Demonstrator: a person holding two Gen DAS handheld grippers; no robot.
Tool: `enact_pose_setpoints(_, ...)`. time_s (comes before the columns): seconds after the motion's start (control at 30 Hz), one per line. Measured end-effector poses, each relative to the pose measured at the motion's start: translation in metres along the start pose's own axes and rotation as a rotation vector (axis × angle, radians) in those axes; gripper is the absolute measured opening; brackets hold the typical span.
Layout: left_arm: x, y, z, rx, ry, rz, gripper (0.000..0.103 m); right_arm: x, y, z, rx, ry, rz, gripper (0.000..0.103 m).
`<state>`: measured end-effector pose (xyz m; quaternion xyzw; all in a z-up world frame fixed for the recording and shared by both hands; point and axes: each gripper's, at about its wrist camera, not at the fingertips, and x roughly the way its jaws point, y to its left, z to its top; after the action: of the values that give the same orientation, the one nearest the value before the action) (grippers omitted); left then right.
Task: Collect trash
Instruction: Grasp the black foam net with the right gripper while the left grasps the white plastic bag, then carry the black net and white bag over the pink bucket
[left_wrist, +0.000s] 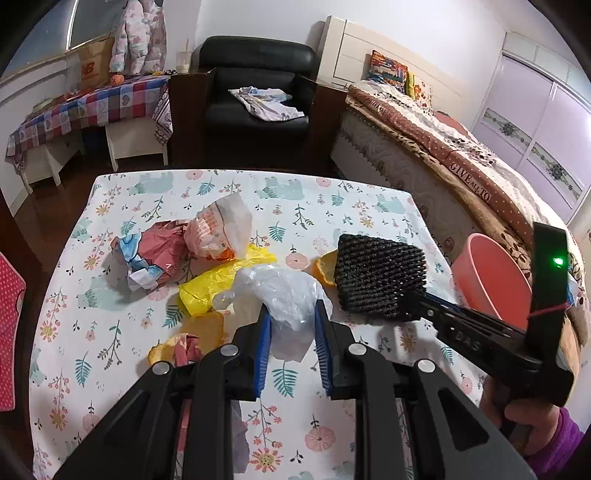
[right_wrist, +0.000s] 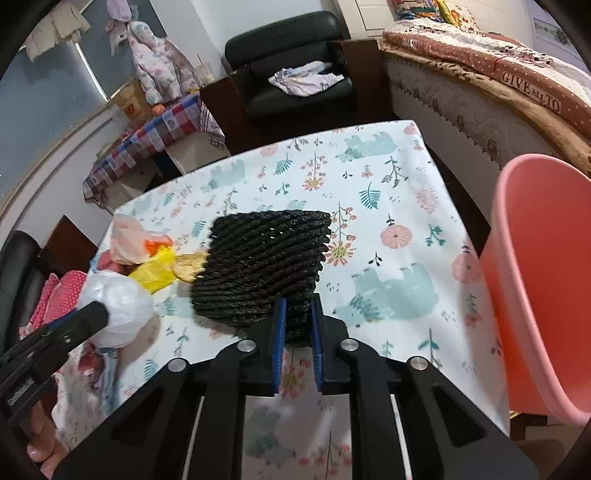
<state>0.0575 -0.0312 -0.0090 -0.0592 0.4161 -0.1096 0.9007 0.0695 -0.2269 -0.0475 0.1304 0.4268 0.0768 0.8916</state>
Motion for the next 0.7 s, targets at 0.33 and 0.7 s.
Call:
enact_pose_setpoints(0.33, -0.014, -0.022, -0.002, 0.035, -0.025, -0.016, 0.021, -0.061, -0.001, -0.009, -0.021, -0.114, -0.018, 0.011)
enact_pose_setpoints(0.7, -0.02, -0.06, 0.002, 0.084, -0.035, -0.009, 0.021, -0.1, -0.029, -0.015, 0.024, -0.188, -0.054, 0.011)
